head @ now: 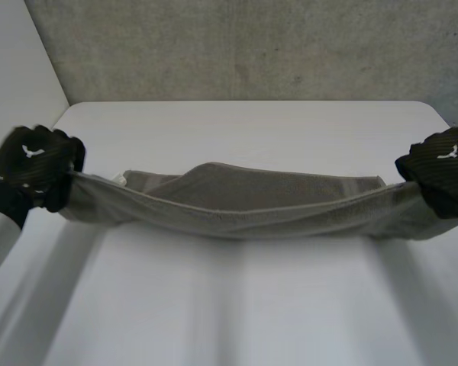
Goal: Fold the towel.
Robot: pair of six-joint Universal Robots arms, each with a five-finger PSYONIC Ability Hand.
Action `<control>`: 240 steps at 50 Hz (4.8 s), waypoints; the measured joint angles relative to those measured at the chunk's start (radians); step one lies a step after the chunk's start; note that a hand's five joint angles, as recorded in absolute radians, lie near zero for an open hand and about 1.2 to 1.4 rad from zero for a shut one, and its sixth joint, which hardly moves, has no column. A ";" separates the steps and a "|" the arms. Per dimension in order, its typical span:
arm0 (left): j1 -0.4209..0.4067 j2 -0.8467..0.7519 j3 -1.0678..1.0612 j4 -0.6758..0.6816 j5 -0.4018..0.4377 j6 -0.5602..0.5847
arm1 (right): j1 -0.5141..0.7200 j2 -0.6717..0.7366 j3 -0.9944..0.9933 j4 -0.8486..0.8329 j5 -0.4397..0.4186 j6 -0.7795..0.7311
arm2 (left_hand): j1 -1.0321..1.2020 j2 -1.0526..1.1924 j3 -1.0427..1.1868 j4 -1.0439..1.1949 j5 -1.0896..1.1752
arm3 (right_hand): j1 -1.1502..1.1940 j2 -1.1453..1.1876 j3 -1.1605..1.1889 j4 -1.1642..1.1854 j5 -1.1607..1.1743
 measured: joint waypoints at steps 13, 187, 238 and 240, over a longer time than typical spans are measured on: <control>-0.100 -0.391 0.227 -0.024 -0.051 0.110 | 0.065 0.306 -0.168 0.002 0.126 -0.075 | 0.000 0.000 0.000 0.000 0.000 | 0.000 0.000 0.000 0.000 0.000; -0.448 -0.473 0.361 0.165 -0.330 0.016 | 0.456 0.412 -0.117 -0.442 0.286 0.240 | -1.185 -1.247 -0.230 -1.251 -1.275 | -1.106 -1.089 -1.095 -1.084 -1.142; -0.562 -0.577 0.398 0.164 -0.336 -0.038 | 0.232 0.527 0.029 -0.563 0.218 0.413 | -1.185 -1.247 -0.230 -1.251 -1.273 | -0.058 -0.013 -0.008 0.003 -0.048; -0.558 -0.566 0.400 0.163 -0.343 -0.038 | 0.237 0.502 0.014 -0.558 0.230 0.391 | -1.185 -1.247 -0.230 -1.251 -1.273 | -0.057 -0.013 -0.008 0.003 -0.048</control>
